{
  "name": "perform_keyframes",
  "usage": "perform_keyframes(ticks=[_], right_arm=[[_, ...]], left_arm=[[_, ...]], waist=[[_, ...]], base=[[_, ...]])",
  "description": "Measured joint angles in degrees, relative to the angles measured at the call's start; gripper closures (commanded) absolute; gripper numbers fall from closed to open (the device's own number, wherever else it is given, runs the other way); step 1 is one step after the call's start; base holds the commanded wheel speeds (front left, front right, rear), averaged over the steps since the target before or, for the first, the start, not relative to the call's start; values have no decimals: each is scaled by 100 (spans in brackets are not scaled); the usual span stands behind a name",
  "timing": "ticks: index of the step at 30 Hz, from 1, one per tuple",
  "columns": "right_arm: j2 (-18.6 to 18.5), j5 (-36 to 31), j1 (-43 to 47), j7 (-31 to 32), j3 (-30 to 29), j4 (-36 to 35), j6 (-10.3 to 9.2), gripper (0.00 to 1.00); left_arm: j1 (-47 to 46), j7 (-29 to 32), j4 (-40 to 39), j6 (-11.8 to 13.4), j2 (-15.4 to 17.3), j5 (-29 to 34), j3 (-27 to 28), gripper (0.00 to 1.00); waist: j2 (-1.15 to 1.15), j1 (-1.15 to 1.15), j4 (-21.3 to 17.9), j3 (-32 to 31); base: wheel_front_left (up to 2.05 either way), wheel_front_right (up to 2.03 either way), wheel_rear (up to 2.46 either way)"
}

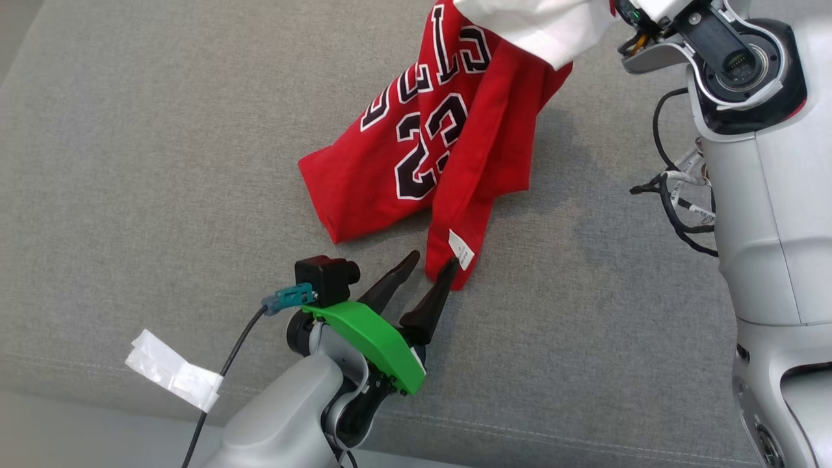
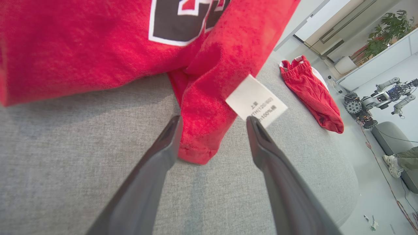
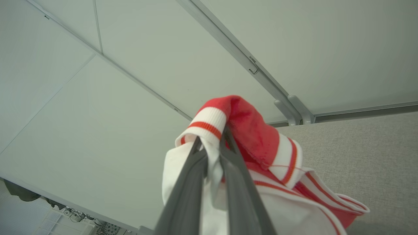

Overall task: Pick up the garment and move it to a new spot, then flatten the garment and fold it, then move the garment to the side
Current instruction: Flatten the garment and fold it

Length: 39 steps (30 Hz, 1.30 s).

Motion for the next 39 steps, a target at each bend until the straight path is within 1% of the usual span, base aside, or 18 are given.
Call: perform_keyframes(ticks=[3,11,12,13,14,17,20,23,25,28,31,33,34,36,39], right_arm=[[2,74,-122,5,44,-2,0,100],[-2,67,-216,-38,-38,60,0,100],[-4,66,-216,-57,-52,75,0,100],[-4,66,-216,-64,-57,85,0,100],[-4,66,-216,-78,-64,93,0,100],[0,73,-218,-125,-92,96,0,100],[0,104,-218,-224,-221,88,0,100],[-1,146,-220,-286,-363,21,0,100],[0,151,-215,-333,-448,-43,0,100],[-3,256,-142,-403,-611,-226,0,100],[12,453,135,-497,-805,-426,0,100],[21,579,410,-601,-1016,-525,1,100],[20,675,560,-619,-1125,-583,1,100],[22,901,856,-638,-1277,-727,0,100],[42,1400,1284,-665,-1373,-1022,0,100]], left_arm=[[-99,0,100,0,-1,131,0,0],[-309,0,112,-2,-13,103,-79,0],[-310,-1,115,-4,-13,63,-142,16],[-310,0,127,-4,-14,10,-213,78],[-310,-1,127,-4,-14,-55,-269,100],[-311,0,123,-4,-16,-108,-274,100],[-341,-1,111,-4,-32,-108,26,100],[-398,-1,105,-5,-41,-27,519,100],[-414,-1,-21,-5,35,79,780,100],[-411,-1,-381,-5,357,255,1037,100],[-394,-1,-822,-5,808,346,1536,100],[-371,-19,-1159,4,1040,452,1925,100],[-355,-20,-1337,12,1144,553,2106,100],[-298,-21,-1661,113,1318,664,2346,100],[-137,-25,-2138,178,1505,686,2602,100]], waist=[[0,0,-81,116],[0,0,-224,441],[0,0,-231,467],[0,0,-235,488],[0,0,-236,503],[0,0,-237,536],[0,0,-234,539],[0,0,-224,532],[0,0,-217,515],[0,0,-194,439],[0,0,-165,318],[0,0,-147,214],[0,0,-137,154],[0,0,-121,27],[0,0,-103,-185]], base=[[0,0,0],[0,0,0],[0,0,0],[0,0,0],[0,0,0],[0,0,0],[0,0,0],[0,0,0],[0,0,0],[0,0,0],[0,0,0],[0,0,0],[0,0,0],[0,0,0],[0,0,0]])
